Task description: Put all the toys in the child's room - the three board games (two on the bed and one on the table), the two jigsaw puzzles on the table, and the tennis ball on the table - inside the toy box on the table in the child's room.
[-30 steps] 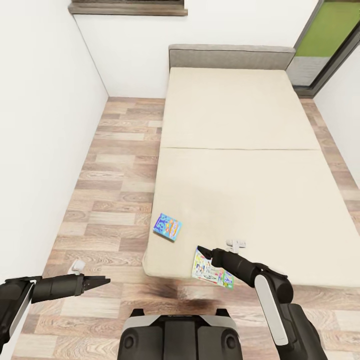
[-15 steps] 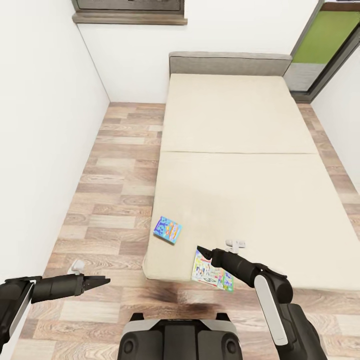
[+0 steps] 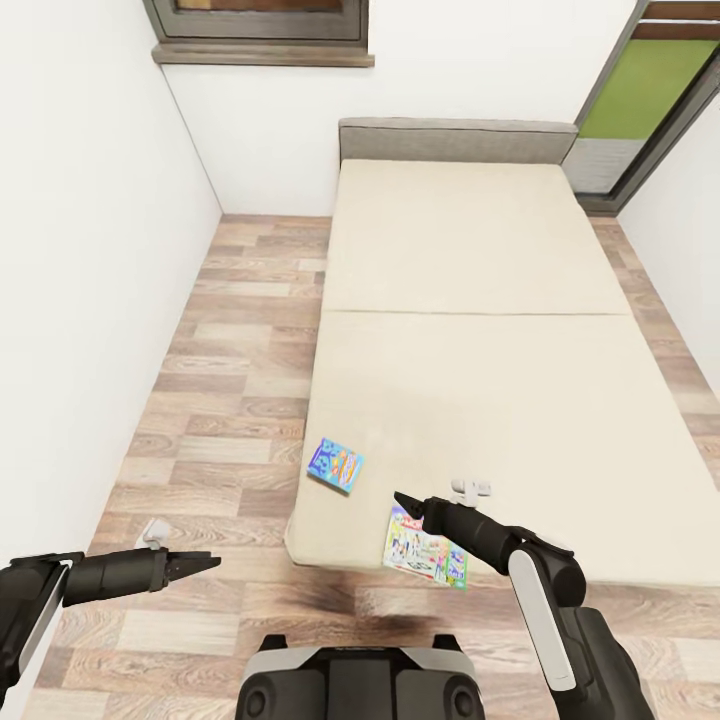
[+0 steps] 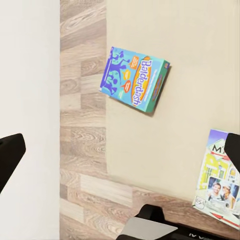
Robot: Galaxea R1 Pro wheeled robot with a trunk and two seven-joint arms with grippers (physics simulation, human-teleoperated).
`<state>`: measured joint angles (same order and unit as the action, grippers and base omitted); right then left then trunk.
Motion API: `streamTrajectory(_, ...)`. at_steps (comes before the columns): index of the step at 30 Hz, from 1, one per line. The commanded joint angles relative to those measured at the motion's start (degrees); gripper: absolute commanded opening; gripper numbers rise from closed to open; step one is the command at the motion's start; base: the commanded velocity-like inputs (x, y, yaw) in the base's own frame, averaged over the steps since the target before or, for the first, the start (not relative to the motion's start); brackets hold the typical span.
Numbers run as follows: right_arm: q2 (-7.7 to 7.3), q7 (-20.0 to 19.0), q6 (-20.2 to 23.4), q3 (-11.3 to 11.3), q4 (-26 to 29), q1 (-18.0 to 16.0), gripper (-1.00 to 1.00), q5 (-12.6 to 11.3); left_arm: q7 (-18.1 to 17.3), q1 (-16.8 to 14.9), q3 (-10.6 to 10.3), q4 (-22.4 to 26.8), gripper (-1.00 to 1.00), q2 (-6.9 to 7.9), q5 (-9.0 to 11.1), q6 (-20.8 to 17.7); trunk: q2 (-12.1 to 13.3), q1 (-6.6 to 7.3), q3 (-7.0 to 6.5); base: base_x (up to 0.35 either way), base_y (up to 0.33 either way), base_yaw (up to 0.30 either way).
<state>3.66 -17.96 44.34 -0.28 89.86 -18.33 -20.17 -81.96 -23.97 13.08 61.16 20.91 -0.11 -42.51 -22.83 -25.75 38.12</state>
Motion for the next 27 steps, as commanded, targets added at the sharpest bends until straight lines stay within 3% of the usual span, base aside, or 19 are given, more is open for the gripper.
streamTrajectory(1, 0.03, -0.15, 0.27, -0.04, 0.05, -0.03, 1.0, 0.04, -0.22, -0.02, 0.02, 0.01, 1.0, 0.04, -0.01, -0.6, -0.08, -0.03, -0.03, 0.0, 0.0, 0.0)
streamTrajectory(27, 0.12, -0.01, 0.12, 0.01, -0.36, 0.0, 1.0, 0.65, -0.25, -0.02, 0.02, 0.01, 1.0, 0.01, 0.02, -0.57, -0.08, -0.03, -2.49, 0.0, 0.0, 0.0)
